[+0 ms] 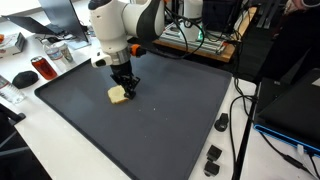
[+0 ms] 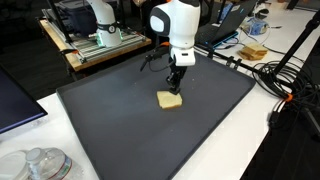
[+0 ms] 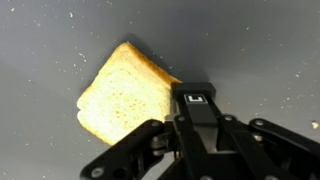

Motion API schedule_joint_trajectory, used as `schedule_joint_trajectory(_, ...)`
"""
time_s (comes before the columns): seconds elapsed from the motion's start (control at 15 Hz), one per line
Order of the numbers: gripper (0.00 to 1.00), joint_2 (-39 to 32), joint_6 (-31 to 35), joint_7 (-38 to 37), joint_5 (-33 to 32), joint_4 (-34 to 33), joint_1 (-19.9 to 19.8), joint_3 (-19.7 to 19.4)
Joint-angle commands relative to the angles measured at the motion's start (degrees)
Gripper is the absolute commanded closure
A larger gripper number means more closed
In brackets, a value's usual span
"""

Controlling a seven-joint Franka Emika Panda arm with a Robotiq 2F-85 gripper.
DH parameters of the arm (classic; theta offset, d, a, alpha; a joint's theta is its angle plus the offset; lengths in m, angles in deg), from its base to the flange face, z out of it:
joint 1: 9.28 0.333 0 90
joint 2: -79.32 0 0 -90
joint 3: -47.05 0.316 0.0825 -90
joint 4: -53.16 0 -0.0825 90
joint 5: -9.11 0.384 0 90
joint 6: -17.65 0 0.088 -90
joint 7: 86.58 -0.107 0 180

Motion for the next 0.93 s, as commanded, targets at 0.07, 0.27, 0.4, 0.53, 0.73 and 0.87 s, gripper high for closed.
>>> schedule_joint_trajectory(0.07, 0.95, -7.58, 1.76, 0.64, -0.26, -3.41, -0.10, 0.20)
schedule_joint_trajectory(0.27, 0.95, -7.62, 1.78, 0.28, -0.59, -3.48, 0.16, -0.07)
schedule_joint_trajectory(0.4, 0.95, -7.56, 1.86, 0.72, -0.23, -3.42, -0.11, 0.28)
schedule_joint_trajectory(0.53, 0.95, -7.61, 1.73, 0.30, -0.65, -3.46, 0.24, -0.06)
schedule_joint_trajectory(0.73, 0.95, -7.63, 1.62, 0.13, -0.71, -3.52, 0.33, -0.13)
schedule_joint_trajectory(0.87, 0.95, -7.78, 1.44, 0.26, -0.63, -3.66, 0.26, -0.05)
